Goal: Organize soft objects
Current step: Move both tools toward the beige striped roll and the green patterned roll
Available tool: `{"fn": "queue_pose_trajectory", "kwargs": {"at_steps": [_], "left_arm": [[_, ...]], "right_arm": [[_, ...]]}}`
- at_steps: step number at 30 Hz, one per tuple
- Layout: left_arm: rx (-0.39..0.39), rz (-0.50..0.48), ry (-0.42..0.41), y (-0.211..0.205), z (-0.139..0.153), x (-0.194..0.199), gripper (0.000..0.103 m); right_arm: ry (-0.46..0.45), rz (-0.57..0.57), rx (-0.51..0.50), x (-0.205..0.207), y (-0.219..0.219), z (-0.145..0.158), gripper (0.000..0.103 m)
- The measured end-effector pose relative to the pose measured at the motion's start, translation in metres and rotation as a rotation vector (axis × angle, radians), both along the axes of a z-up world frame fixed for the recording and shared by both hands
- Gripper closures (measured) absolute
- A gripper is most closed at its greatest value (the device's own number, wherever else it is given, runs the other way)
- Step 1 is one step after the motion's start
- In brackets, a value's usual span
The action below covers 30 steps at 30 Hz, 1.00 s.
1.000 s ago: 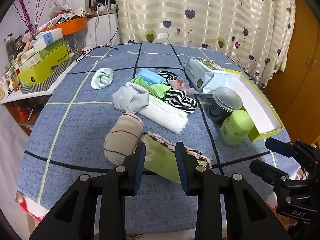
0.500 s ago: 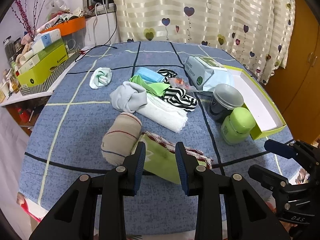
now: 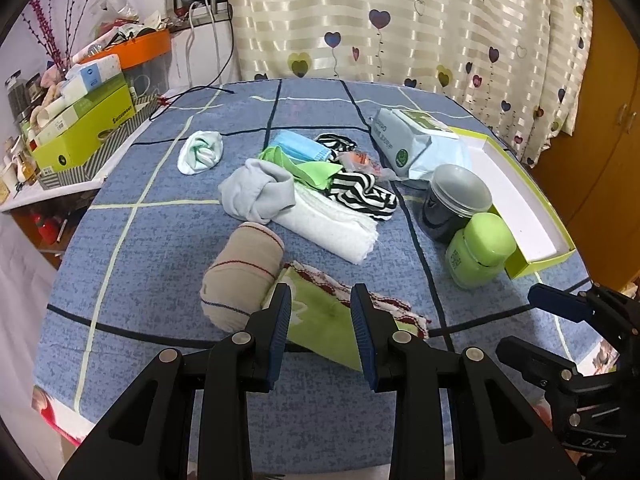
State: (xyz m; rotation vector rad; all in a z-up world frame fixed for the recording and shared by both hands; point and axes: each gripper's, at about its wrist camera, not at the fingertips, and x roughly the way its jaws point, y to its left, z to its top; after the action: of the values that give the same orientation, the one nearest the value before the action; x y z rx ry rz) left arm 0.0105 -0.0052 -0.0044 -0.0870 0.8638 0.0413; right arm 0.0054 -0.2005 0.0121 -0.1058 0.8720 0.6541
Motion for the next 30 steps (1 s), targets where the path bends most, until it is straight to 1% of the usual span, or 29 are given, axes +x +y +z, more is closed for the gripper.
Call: {"fn": "queue_pose_trajectory", "kwargs": {"at_steps": [15, 30], "left_arm": [[-0.035, 0.02, 0.016, 0.017, -0.004, -0.005, 0.071], [-0.035, 0.03, 0.017, 0.02, -0.004, -0.006, 0.071]], "right_arm": [[-0.017, 0.044, -0.003, -0.002, 0.018, 0.004, 0.043], [-0.021, 0.058, -0.001, -0.005, 0.022, 0.005, 0.043]]}}
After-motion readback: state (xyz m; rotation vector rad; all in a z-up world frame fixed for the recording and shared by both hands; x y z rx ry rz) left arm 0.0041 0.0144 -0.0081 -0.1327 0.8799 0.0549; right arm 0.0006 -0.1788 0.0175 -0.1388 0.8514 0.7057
